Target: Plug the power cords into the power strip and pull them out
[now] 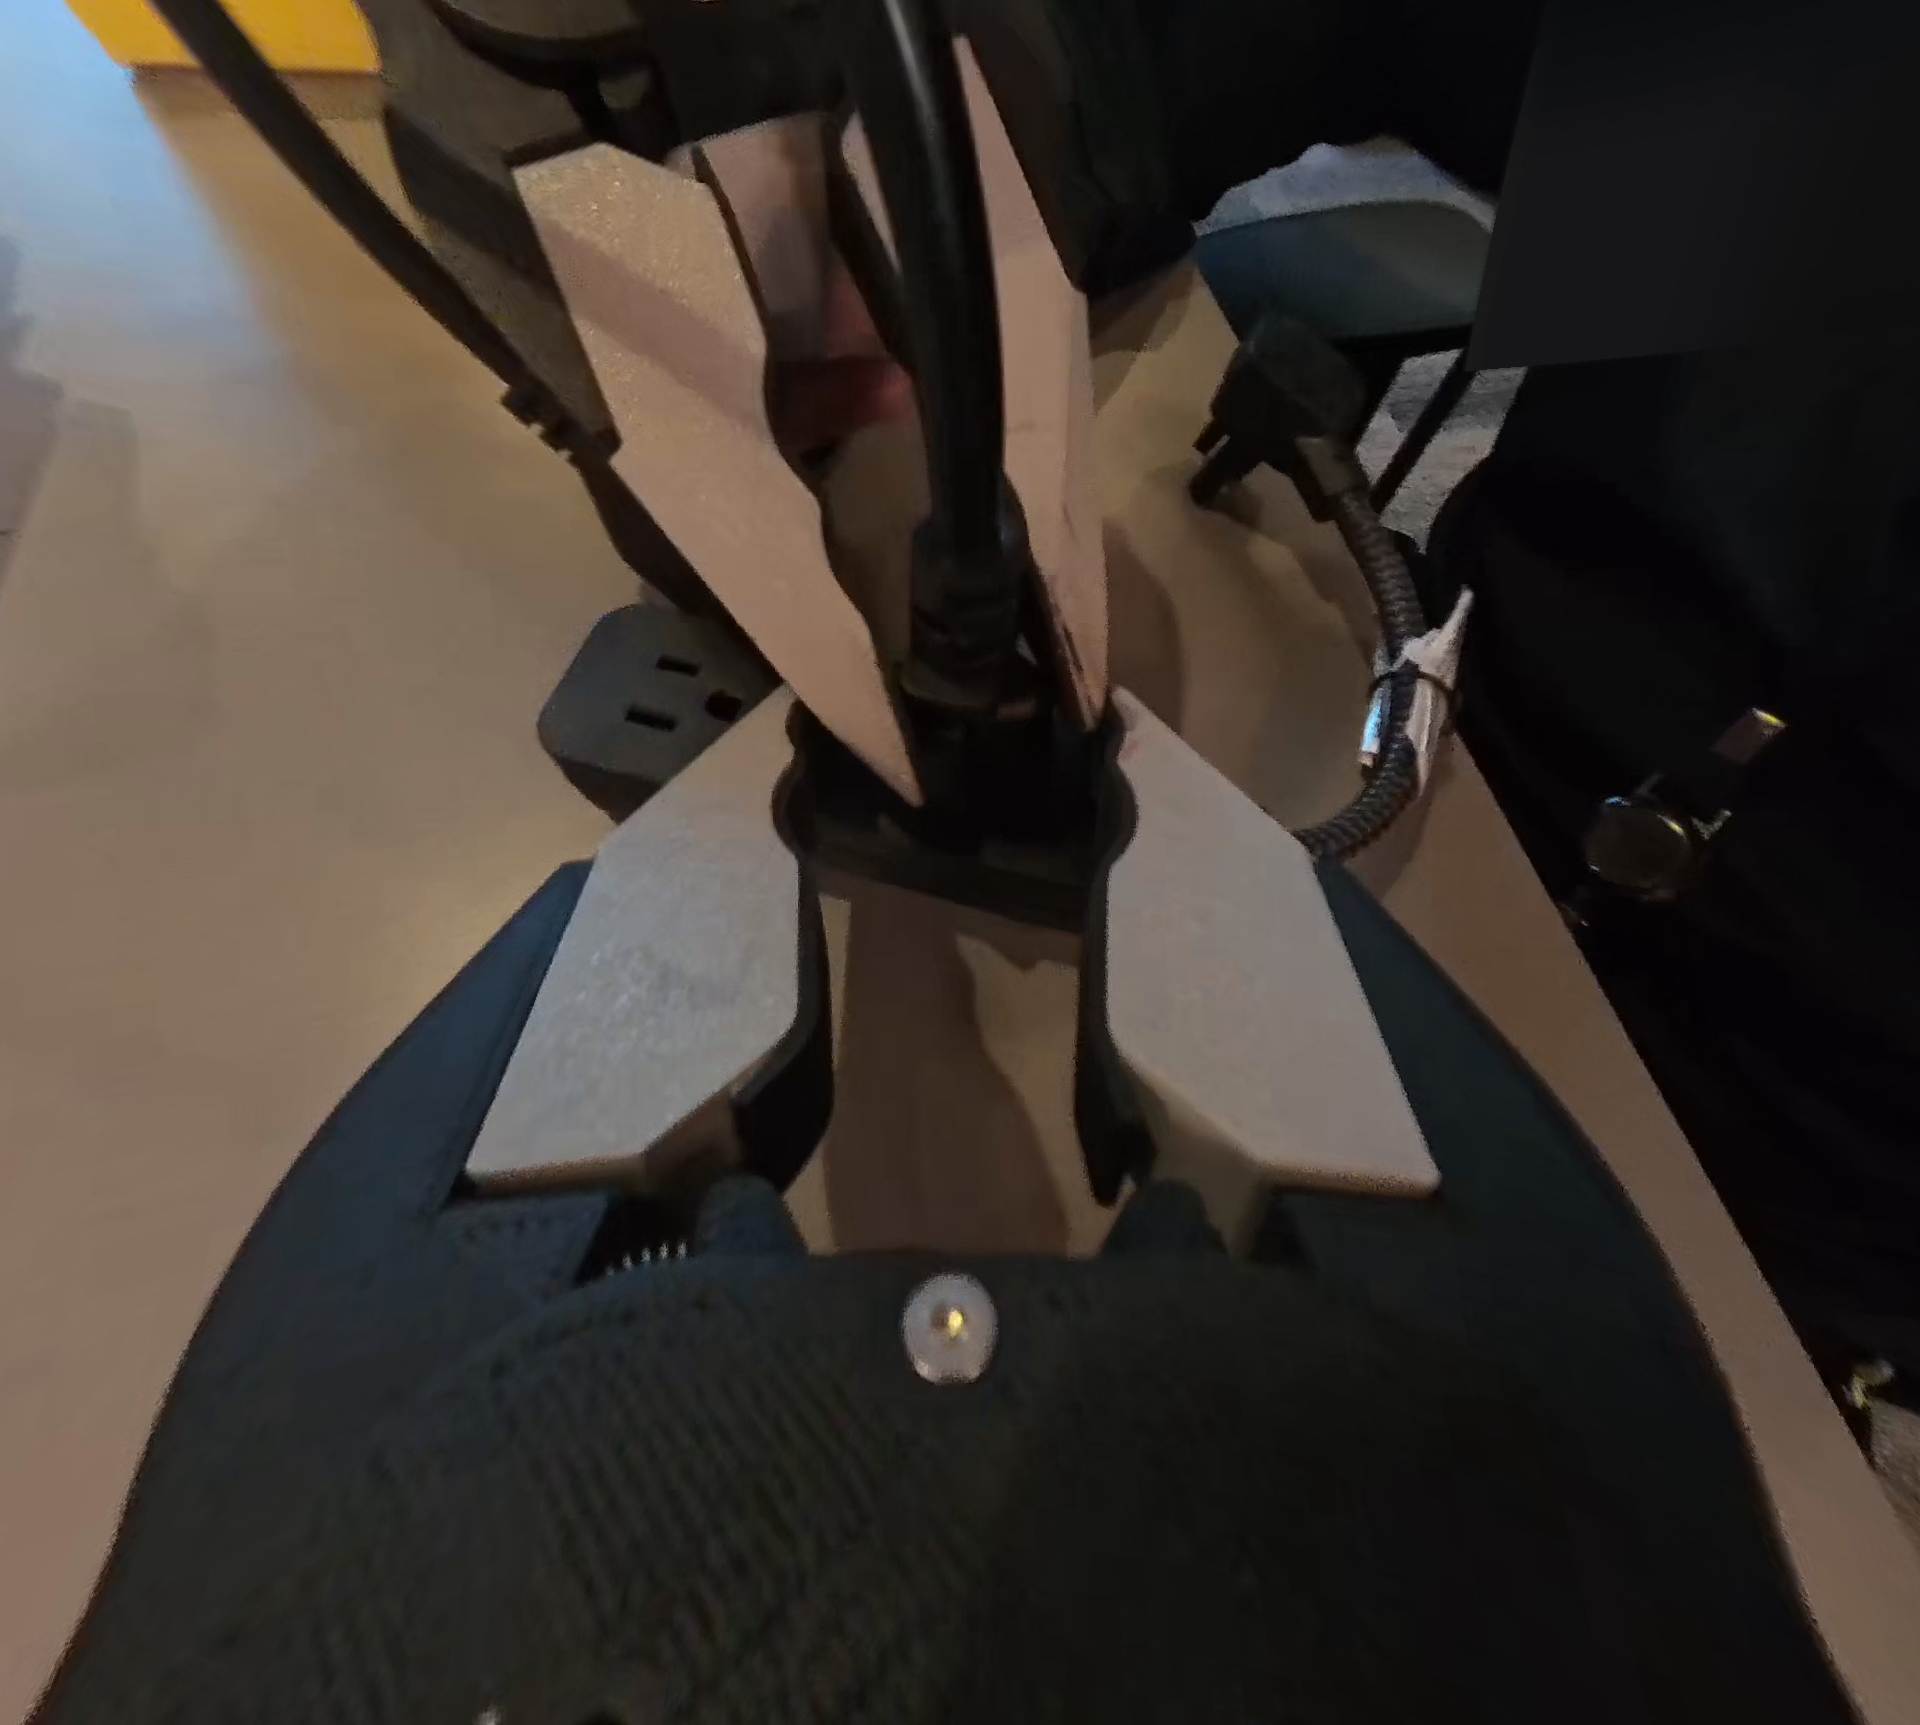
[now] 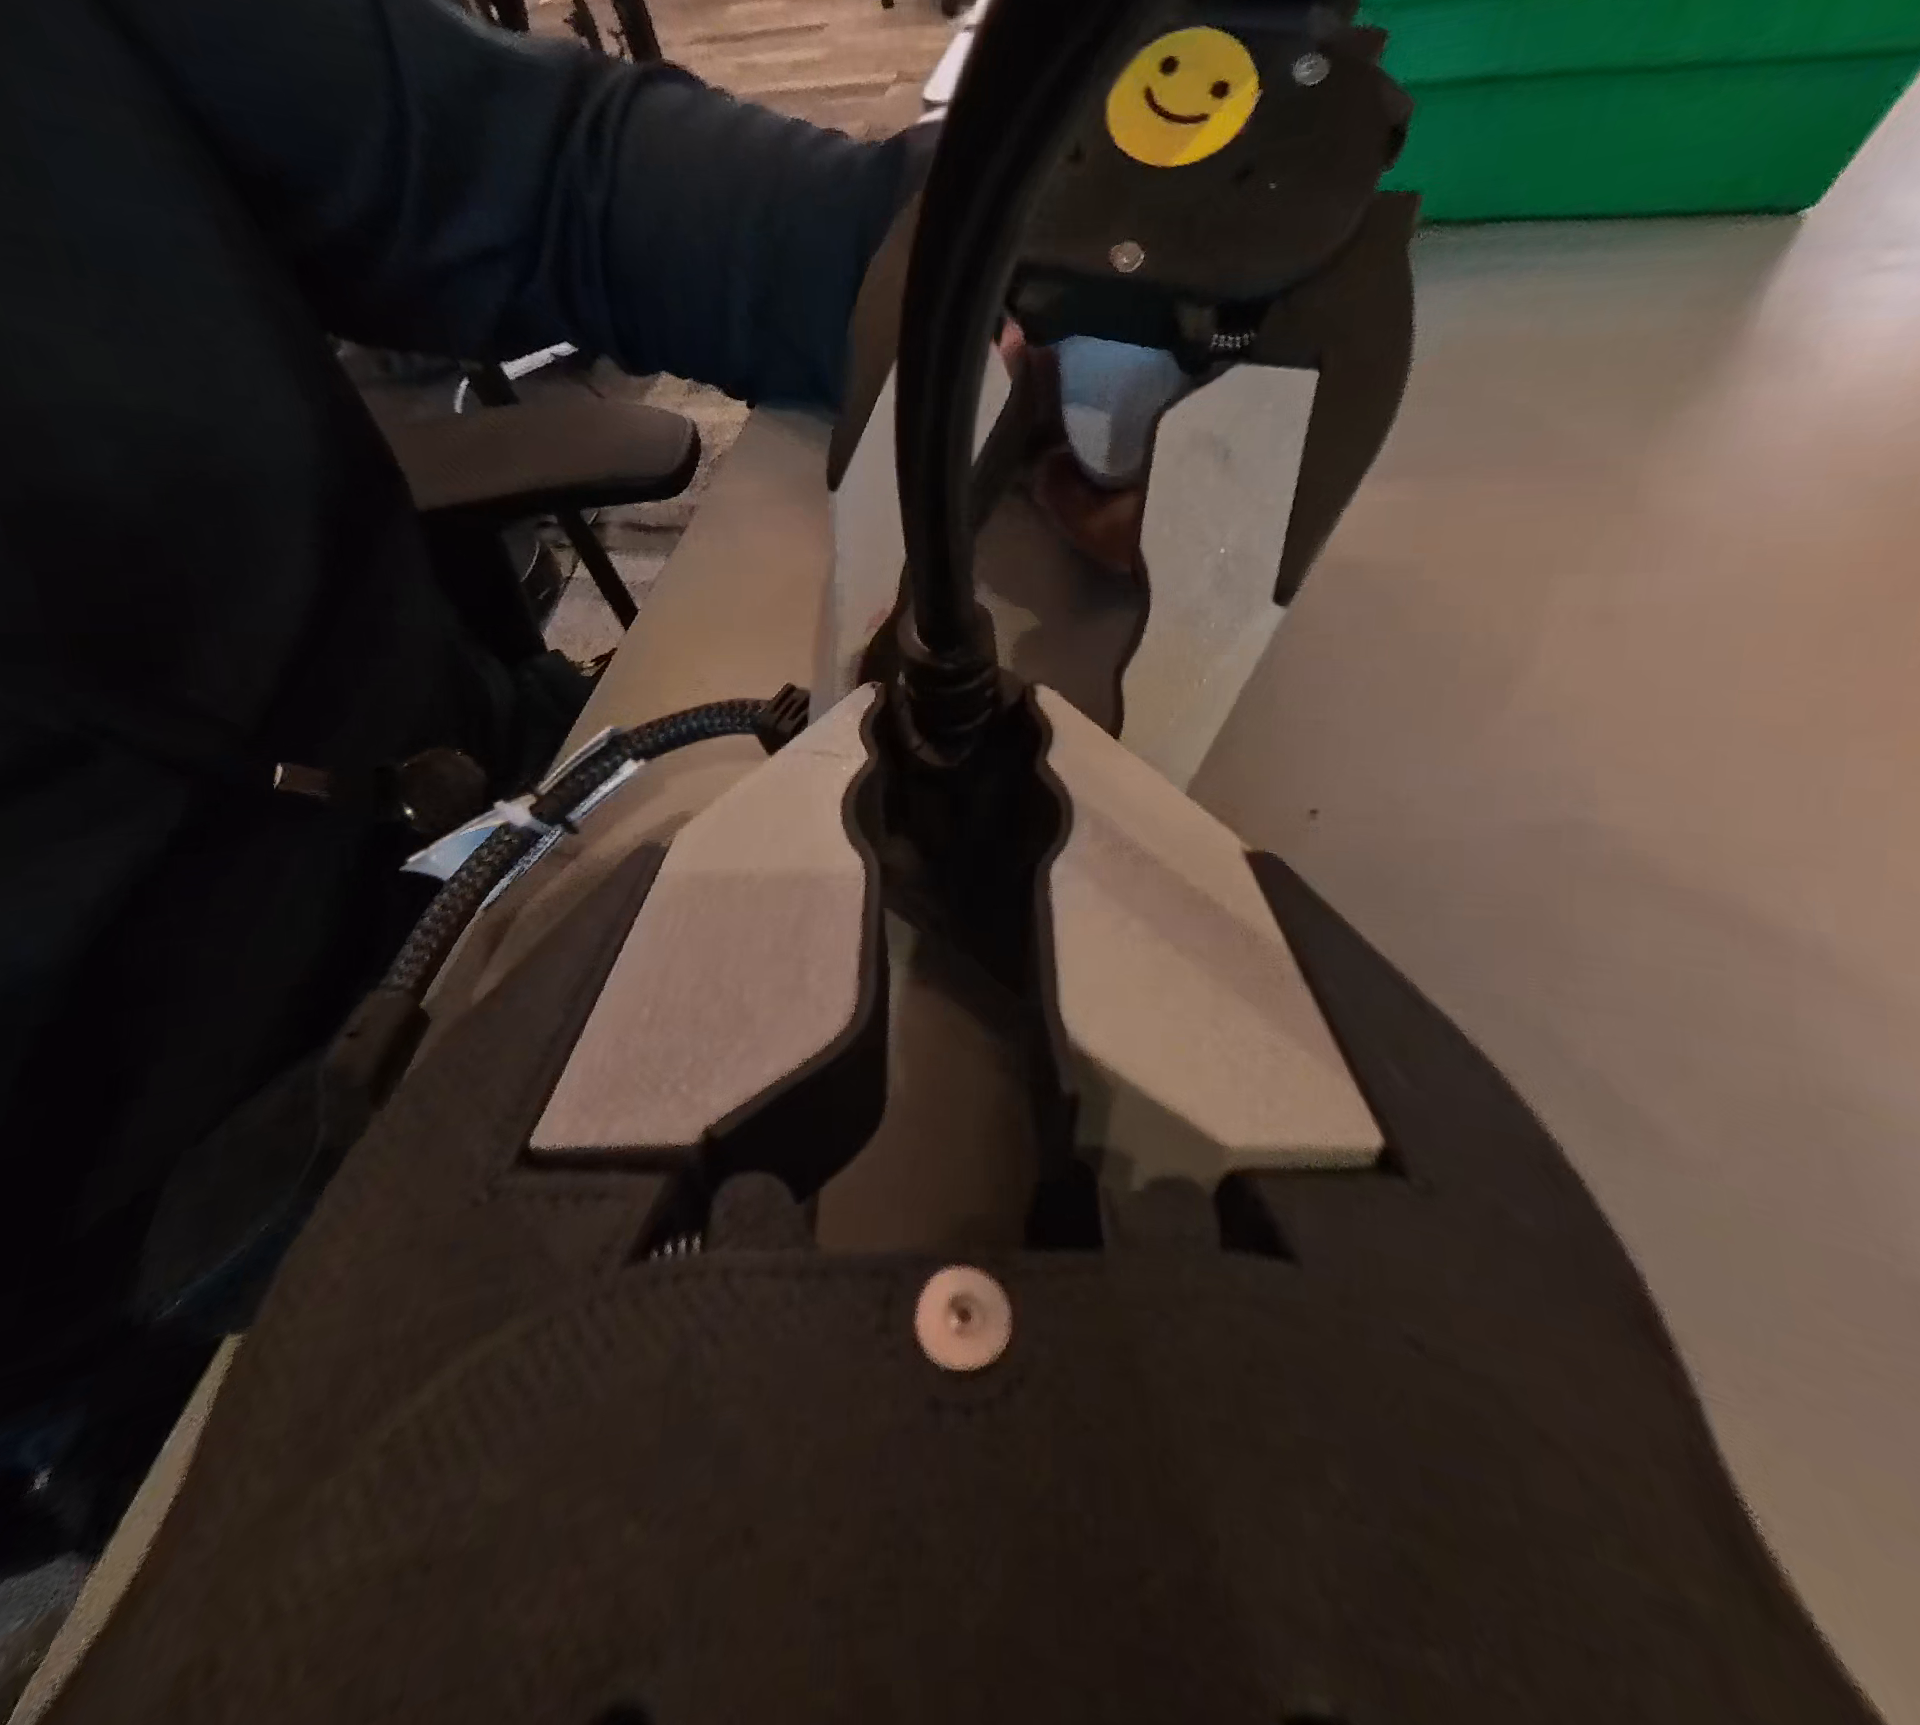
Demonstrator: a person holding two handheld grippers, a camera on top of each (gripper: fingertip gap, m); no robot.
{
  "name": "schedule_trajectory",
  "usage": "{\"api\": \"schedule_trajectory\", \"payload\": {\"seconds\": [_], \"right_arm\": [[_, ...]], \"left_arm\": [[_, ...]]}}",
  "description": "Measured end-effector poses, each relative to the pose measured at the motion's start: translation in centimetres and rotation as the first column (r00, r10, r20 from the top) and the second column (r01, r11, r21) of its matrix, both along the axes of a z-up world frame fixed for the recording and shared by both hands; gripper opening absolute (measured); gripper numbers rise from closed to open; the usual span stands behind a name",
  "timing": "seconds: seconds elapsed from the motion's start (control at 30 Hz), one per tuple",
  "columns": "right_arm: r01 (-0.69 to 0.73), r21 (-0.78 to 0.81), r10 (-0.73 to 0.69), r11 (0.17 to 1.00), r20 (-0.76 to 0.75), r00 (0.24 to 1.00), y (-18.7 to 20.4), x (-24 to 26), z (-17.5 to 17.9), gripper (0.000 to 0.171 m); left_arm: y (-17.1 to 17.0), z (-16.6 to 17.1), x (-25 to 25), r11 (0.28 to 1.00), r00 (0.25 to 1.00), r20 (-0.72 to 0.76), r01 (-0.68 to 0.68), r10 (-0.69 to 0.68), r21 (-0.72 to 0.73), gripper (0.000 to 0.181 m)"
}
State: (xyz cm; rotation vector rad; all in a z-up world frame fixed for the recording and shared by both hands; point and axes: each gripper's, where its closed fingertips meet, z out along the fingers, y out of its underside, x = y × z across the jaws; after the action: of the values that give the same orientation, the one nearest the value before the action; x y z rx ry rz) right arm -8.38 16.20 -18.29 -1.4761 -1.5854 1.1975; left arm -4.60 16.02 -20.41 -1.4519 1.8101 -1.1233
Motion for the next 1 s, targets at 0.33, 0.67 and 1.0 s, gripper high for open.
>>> {"api": "schedule_trajectory", "payload": {"seconds": [0.33, 0.67, 1.0], "right_arm": [[0.068, 0.040, -0.070, 0.997, 0.059, 0.996, 0.1, -0.5, -0.9, 0.020], [0.074, 0.185, -0.086, 0.980, 0.057, 0.995, 0.1, -1.0, -0.4, 0.017], [0.063, 0.693, -0.258, 0.718, 0.181, 0.949, 1.3, -0.3, -0.4, 0.019]], "left_arm": [[0.1, -1.1, -0.1, 0.995, 0.999, -0.048, 0.014, -0.009, 0.094, 0.051], [-0.1, -1.1, -0.4, 0.988, 0.998, -0.021, 0.054, -0.051, 0.143, 0.048], [0.5, -1.4, -0.3, 0.989, 0.999, -0.033, 0.019, -0.015, 0.144, 0.041]]}}
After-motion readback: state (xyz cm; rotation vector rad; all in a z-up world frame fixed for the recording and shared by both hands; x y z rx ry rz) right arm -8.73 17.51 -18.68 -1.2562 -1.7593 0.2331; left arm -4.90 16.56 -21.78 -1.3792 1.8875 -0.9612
